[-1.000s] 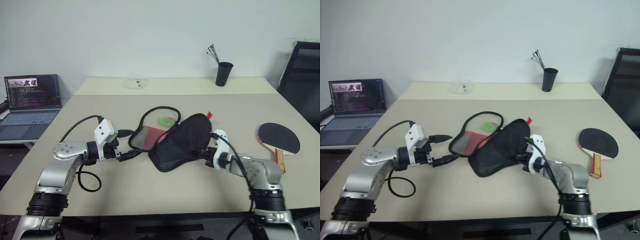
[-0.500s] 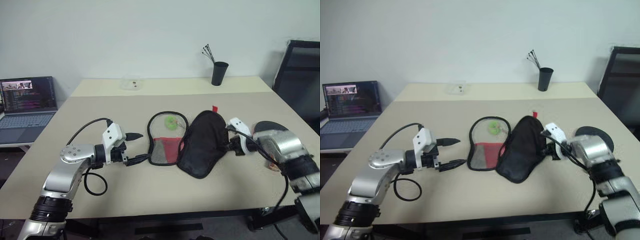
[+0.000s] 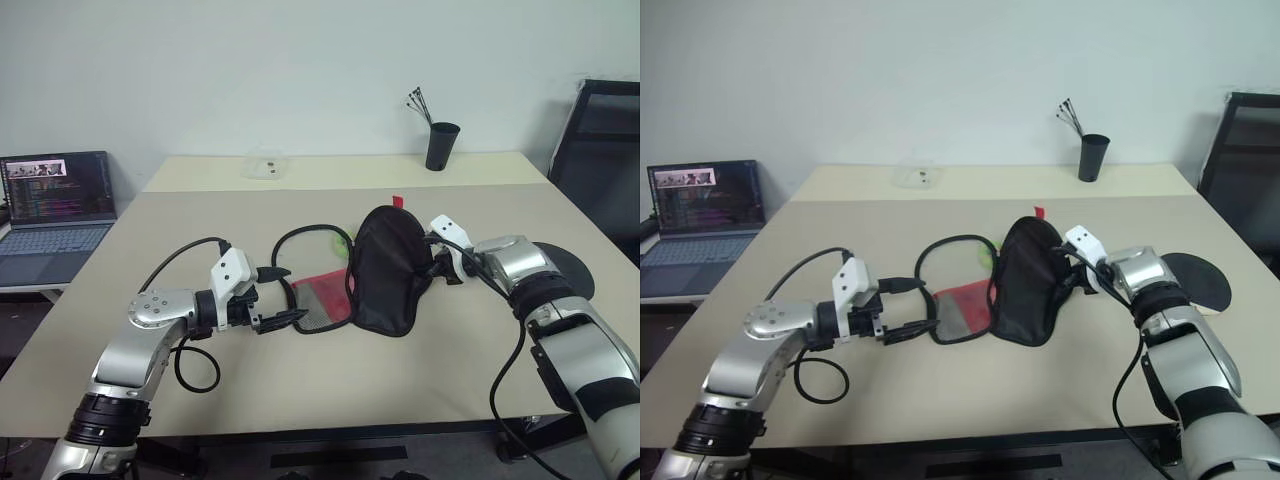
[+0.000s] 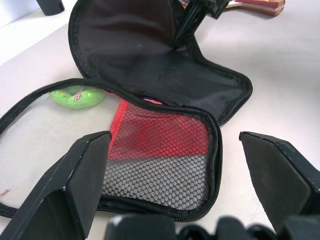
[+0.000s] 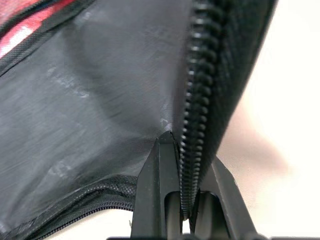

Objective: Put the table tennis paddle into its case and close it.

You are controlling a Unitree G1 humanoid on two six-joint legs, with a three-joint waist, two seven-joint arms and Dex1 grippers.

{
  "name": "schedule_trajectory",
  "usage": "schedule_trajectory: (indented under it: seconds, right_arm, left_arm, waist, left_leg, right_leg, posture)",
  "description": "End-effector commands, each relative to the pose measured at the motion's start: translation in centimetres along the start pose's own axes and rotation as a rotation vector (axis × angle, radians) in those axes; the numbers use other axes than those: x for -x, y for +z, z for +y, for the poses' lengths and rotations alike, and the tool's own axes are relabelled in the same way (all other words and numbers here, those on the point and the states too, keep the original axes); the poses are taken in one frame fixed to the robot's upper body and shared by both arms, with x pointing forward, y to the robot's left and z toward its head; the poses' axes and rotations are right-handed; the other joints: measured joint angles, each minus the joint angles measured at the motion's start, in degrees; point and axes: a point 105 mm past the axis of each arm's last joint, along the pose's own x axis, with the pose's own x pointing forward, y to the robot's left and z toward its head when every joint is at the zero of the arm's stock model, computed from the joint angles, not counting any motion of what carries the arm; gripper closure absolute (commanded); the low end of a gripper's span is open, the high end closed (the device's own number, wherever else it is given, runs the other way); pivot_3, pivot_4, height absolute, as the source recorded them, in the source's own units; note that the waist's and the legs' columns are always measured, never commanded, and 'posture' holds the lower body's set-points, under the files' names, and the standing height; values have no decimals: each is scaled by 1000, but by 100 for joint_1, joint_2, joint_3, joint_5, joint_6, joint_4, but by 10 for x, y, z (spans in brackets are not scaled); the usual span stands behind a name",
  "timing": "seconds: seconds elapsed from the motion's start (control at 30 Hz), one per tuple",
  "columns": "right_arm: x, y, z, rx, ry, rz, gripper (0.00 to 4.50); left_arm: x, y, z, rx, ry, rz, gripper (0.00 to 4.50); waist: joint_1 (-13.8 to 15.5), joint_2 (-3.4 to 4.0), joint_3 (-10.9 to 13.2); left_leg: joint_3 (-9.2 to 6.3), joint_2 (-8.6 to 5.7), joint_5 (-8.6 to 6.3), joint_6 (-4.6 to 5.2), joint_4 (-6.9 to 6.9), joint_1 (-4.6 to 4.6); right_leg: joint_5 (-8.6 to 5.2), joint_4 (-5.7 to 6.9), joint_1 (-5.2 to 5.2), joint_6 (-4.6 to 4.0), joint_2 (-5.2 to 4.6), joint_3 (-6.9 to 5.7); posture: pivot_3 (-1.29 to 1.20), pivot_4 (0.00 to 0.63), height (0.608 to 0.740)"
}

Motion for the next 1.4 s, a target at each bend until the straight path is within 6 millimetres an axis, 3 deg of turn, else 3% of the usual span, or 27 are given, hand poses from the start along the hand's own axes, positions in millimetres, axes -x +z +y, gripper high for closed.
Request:
schedule_trajectory:
  seconds: [0.03,0.2,0.47,0.6,0.7,0.9,1.4]
  right_arm:
    - [13,22,-15,33,-80,-77,3139]
    - [29,22,-32,-42,-152,-125,1535]
    - [60,-2,-48,-266,-225,-218,1535]
    - [65,-15,-21,-337,-171,-239,1026]
    - [61,-27,9,-387,-149,-231,53]
    - [51,-39,31,-474,-215,-259,19]
    - [15,-24,69,-508,-155,-295,19]
  left_arm:
    - [-3,12,2,-49,-5,-32,0]
    - [-8,15,2,-58,-21,-47,0]
    - [-14,17,2,-63,-35,-65,0]
    - [-17,17,4,-65,-43,-72,0]
    - [-20,18,6,-71,-49,-78,0]
    - [-24,20,11,-83,-61,-85,0]
    - [-25,21,15,-99,-61,-88,0]
  waist:
    - [2,0,0]
    - [3,0,0]
    - [29,0,0]
    - [36,0,0]
    - [19,0,-1]
    - [9,0,-1]
    - [-5,-1,-1]
  left_leg:
    - [1,0,0,0,0,0]
    - [2,2,0,0,0,0]
    - [3,0,0,0,-1,-1]
    - [3,2,0,0,0,-1]
    - [0,3,0,0,1,0]
    - [1,2,1,0,23,19]
    - [4,1,3,2,24,30]
  right_leg:
    - [0,0,0,0,0,0]
    - [0,1,0,0,1,-1]
    - [1,-3,2,0,0,-1]
    - [1,2,1,0,0,-1]
    - [0,8,0,1,1,0]
    - [-18,56,-1,30,4,6]
    - [-18,68,0,29,9,13]
  posture:
    - [0,150,740]
    - [0,150,740]
    - [0,150,740]
    - [0,150,740]
    - [0,150,740]
    - [0,150,740]
    - [0,150,740]
